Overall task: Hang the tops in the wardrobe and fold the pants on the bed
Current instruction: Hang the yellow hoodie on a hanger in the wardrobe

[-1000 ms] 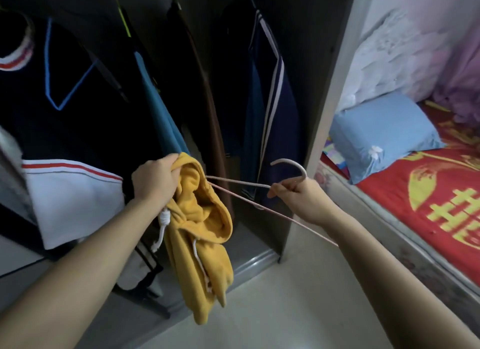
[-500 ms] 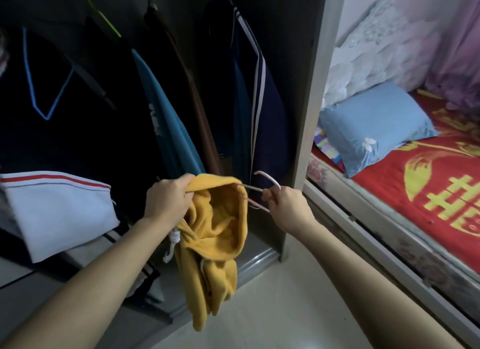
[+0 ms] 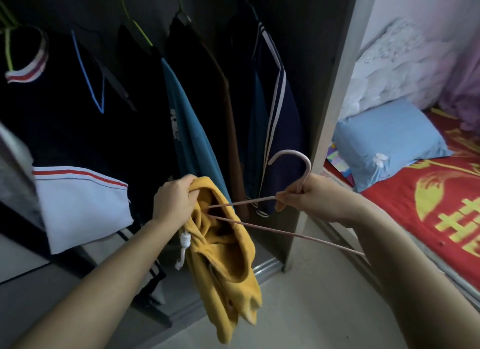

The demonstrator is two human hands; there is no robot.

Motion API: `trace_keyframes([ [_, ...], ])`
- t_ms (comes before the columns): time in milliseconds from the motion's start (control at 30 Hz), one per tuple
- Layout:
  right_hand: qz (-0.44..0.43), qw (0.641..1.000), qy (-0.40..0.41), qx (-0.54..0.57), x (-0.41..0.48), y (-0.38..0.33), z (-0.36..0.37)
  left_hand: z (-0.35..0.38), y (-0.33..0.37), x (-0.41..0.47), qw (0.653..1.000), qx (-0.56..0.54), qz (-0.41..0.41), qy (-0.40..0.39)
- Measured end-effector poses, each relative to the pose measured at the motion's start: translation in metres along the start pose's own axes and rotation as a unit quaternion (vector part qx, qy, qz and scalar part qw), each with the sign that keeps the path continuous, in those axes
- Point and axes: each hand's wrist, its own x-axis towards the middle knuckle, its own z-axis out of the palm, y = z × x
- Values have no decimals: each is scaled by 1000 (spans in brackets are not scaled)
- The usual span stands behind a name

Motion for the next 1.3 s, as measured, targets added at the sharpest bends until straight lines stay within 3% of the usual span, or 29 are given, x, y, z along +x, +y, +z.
trace_keyframes([
  [333,-17,999,-34,27,12,-14,-4,-11,-13,8,999,-28,-33,20],
  [467,-41,996,-67,35,48,-23,44,-14,-7,8,996,-87,-17,9],
  [633,-9,987,-126,101,84,-14,114,-25,1,14,982,-180,-44,20],
  [733,-22,968,-77,238,82,-15,112,-35,-10,16,974,-222,-47,21],
  [833,-93,924,-69,364,76,-24,99,-43,-26,17,969,-246,-37,-2],
  [933,-146,938,-42,312,79,-29,99,-47,-22,19,949,-306,-71,6],
  [1033,-115,969,33,216,94,-23,125,-51,-1,22,892,-434,-126,-8],
  [1133,-61,953,111,274,102,-18,149,-55,15,22,855,-501,-108,-77],
  [1200,-60,924,156,345,103,-20,142,-60,12,25,880,-463,-62,-87],
  [1300,-84,884,182,423,99,-22,114,-66,-14,34,946,-302,19,-114],
])
